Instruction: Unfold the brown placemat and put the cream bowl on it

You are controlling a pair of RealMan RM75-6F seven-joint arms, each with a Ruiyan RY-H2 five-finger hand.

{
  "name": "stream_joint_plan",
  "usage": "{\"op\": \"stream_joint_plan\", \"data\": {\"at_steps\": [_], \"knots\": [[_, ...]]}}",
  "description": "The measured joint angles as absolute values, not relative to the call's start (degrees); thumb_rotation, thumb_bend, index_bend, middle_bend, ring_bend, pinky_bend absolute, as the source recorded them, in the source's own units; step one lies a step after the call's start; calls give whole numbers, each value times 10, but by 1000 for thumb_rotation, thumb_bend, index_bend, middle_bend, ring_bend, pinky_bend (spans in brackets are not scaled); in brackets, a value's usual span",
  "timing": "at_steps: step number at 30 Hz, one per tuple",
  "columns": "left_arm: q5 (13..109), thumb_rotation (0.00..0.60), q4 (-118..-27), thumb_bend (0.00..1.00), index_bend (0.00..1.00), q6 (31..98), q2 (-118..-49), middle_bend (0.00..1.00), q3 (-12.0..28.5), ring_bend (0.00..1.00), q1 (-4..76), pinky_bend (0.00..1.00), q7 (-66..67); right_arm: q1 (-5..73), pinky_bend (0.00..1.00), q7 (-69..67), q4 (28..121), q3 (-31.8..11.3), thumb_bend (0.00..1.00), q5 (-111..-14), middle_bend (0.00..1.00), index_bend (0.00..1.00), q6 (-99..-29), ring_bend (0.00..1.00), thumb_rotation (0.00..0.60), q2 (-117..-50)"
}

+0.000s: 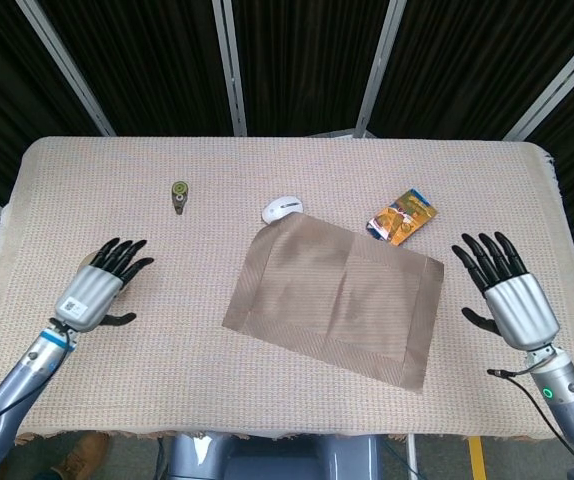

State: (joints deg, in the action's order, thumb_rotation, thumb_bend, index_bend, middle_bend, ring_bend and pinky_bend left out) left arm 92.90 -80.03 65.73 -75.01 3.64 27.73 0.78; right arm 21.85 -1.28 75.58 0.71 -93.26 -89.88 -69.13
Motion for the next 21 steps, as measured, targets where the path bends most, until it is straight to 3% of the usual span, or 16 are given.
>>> {"op": "stream_joint_plan", "data": {"at_steps": [7,21], "knots": [[972,600,-707,0,282,617,-830,0,38,0,352,0,-22,162,0,32,855,10,0,-886,0,0,-889,0,600,-690],[1021,600,-511,0,312,590,-998,0,14,0,451,0,-86,119,0,96,877,-1,0,-869,0,0,-896,0,600,-725]]}}
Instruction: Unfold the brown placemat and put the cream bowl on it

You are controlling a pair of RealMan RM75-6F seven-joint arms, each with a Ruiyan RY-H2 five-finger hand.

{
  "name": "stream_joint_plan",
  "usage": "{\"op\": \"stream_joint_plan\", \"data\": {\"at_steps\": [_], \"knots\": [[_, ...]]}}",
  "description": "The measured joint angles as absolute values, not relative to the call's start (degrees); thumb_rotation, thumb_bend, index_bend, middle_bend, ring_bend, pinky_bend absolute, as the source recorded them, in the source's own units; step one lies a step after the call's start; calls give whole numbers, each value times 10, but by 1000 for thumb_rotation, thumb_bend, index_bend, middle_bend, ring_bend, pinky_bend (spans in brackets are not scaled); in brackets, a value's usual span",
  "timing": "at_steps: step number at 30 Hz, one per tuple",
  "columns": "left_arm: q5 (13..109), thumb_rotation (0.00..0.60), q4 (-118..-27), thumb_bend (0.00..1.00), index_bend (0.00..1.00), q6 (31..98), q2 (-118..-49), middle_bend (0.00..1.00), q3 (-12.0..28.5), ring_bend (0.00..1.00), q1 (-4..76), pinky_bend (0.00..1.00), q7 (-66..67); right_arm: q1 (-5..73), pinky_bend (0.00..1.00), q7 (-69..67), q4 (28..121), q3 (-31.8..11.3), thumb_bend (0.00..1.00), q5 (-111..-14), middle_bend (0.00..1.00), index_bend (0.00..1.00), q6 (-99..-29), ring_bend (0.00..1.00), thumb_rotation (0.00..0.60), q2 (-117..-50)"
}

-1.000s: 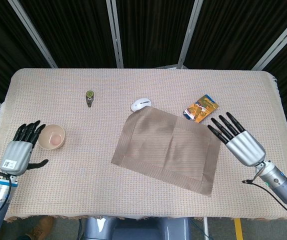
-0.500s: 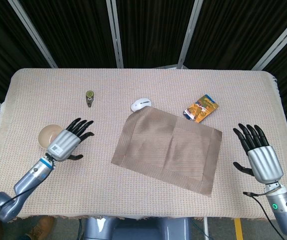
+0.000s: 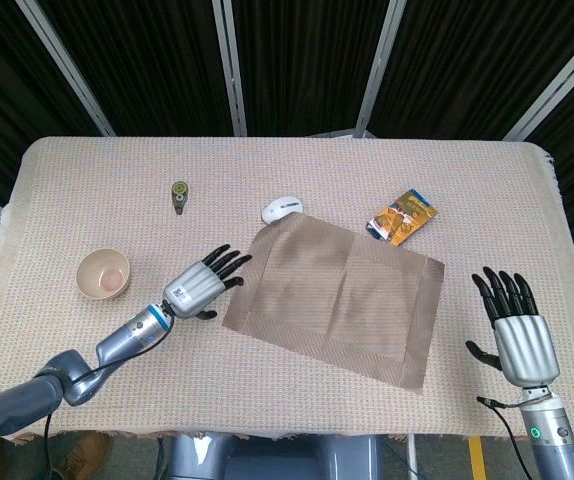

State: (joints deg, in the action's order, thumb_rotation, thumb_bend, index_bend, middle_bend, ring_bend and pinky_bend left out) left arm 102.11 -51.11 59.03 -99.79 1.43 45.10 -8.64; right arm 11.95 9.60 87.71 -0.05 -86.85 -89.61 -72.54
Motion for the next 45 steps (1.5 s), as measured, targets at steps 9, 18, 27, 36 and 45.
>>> {"op": "stream_joint_plan", "data": {"at_steps": [9,18,27,36,45], "knots": [[1021,600,-471,0,332,607,-1032,0,-17,0,461,0,-118,112,0,86,863,-17,0,-864,0,0,-887,0,600,-723],[1009,600,-484,0,332,614,-1012,0,-26,0,459,0,-105,108,0,77,863,-23,0,-868,0,0,-880,0,600,-722],[1004,600,-479,0,332,604,-1021,0,-43,0,457,0,-98,104,0,77,862,-31,0,-870,0,0,-878,0,600,-722],[1000,600,-476,49,331,602,-1028,0,-45,0,464,0,-85,102,0,70,860,-37,0,-873,0,0,-875,0,600,-721],[995,600,-492,240,337,599,-1031,0,-42,0,473,0,-68,99,0,66,860,-41,0,-879,0,0,-876,0,600,-718]]}}
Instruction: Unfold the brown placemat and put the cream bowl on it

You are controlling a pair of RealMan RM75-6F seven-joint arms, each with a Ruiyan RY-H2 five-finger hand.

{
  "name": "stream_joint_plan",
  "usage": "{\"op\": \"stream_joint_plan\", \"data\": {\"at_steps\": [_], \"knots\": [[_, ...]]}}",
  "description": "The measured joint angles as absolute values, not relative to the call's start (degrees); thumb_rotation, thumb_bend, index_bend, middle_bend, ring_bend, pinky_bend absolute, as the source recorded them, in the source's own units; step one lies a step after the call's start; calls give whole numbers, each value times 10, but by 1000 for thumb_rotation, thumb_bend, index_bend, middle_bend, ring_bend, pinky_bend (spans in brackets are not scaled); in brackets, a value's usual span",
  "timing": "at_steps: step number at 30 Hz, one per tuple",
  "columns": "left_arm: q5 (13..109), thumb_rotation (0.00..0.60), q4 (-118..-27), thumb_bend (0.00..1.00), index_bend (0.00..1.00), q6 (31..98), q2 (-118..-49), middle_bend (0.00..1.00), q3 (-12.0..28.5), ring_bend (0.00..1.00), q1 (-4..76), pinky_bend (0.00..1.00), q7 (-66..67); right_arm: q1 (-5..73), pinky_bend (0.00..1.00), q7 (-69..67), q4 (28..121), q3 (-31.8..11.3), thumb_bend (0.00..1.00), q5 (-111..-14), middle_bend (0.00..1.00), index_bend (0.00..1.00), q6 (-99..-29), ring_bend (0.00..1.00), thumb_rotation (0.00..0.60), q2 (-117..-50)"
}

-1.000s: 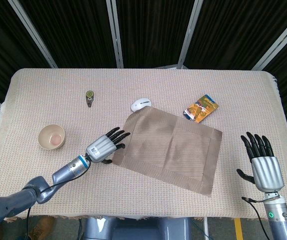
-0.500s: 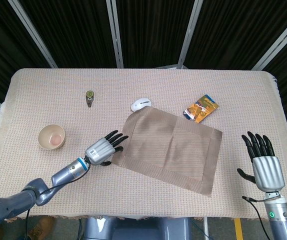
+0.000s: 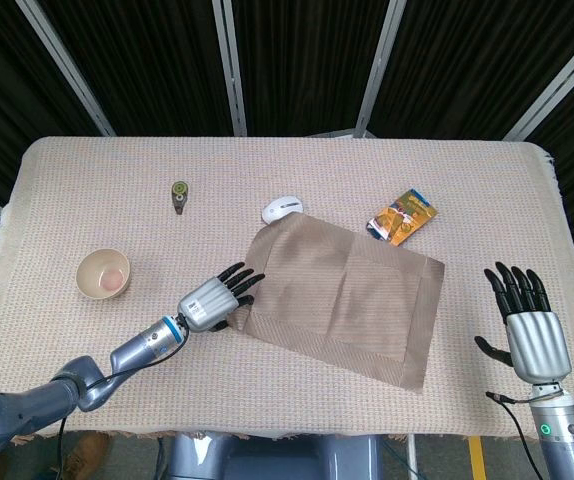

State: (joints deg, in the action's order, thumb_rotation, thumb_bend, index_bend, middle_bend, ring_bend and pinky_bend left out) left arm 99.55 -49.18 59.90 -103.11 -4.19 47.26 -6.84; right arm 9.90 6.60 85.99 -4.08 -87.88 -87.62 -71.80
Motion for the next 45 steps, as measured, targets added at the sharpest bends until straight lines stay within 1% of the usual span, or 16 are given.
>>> {"op": "stream_joint_plan", "data": {"at_steps": [8,10,16,20,24,26,33,37,40,45], "knots": [[990,600,-502,255,344,599,-1030,0,-37,0,478,0,-56,97,0,64,861,-43,0,-882,0,0,-877,0,600,-716],[989,600,-503,276,349,598,-1031,0,-37,0,478,0,-54,96,0,63,861,-44,0,-882,0,0,-877,0,600,-716],[981,600,-504,383,394,596,-1041,0,-34,0,479,0,-59,95,0,59,862,-45,0,-885,0,0,-877,0,600,-714],[972,600,-507,416,494,596,-1047,0,-30,0,478,0,-70,94,0,56,862,-46,0,-887,0,0,-877,0,600,-713],[968,600,-511,419,621,598,-1050,0,-28,0,476,0,-78,94,0,54,861,-46,0,-890,0,0,-878,0,600,-713],[967,600,-513,420,659,603,-1051,0,-28,0,475,0,-79,94,0,53,862,-46,0,-890,0,0,-877,0,600,-712],[969,600,-533,421,717,612,-1045,0,-30,0,470,0,-73,92,0,50,865,-46,0,-893,0,0,-879,0,600,-710],[967,600,-570,423,731,617,-1030,0,-33,0,463,0,-58,90,0,48,868,-46,0,-897,0,0,-881,0,600,-708],[958,600,-615,436,732,610,-1009,0,-35,0,456,0,-36,89,0,48,871,-45,0,-900,0,0,-884,0,600,-706],[932,600,-735,440,728,595,-959,0,-40,0,440,0,39,86,0,49,877,-44,0,-908,0,0,-890,0,600,-704]]}}
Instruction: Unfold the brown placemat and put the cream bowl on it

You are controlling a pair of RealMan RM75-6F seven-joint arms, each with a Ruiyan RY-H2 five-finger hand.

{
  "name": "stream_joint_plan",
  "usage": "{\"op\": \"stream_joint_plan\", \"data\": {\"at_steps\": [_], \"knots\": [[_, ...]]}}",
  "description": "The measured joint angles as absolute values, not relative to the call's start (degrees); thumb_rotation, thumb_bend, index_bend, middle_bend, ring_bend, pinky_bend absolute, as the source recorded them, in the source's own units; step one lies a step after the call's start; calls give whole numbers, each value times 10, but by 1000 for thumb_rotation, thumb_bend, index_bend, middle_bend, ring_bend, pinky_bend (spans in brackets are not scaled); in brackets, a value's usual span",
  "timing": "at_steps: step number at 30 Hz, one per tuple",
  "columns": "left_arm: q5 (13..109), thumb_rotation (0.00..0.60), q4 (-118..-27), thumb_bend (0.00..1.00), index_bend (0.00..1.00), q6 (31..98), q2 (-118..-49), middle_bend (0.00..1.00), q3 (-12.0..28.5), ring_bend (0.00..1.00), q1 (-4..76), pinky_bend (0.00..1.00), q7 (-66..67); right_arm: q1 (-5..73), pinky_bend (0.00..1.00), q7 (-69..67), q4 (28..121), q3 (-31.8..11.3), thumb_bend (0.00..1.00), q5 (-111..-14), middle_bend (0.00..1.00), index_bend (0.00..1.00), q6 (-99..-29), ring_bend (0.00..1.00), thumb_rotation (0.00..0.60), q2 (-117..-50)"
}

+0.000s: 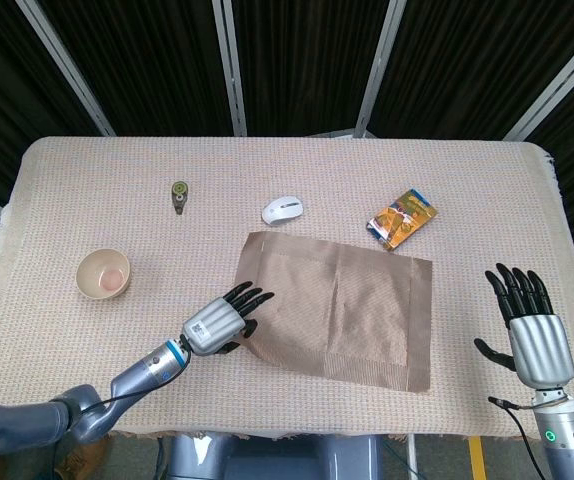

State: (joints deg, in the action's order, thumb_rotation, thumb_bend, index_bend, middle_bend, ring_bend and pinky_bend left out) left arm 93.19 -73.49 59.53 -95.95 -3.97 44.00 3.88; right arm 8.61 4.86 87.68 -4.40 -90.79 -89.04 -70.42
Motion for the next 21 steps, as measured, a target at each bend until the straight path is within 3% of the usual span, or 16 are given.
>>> {"op": "stream_joint_plan", "data": {"at_steps": [9,21], "knots": [[856,600,-937,431,713,556,-866,0,-65,0,403,0,179,81,0,53,885,-40,0,-921,0,0,-900,0,600,-701],[780,600,-1023,429,702,537,-821,0,-95,0,367,0,290,78,0,52,889,-40,0,-927,0,0,-905,0,600,-699]]}}
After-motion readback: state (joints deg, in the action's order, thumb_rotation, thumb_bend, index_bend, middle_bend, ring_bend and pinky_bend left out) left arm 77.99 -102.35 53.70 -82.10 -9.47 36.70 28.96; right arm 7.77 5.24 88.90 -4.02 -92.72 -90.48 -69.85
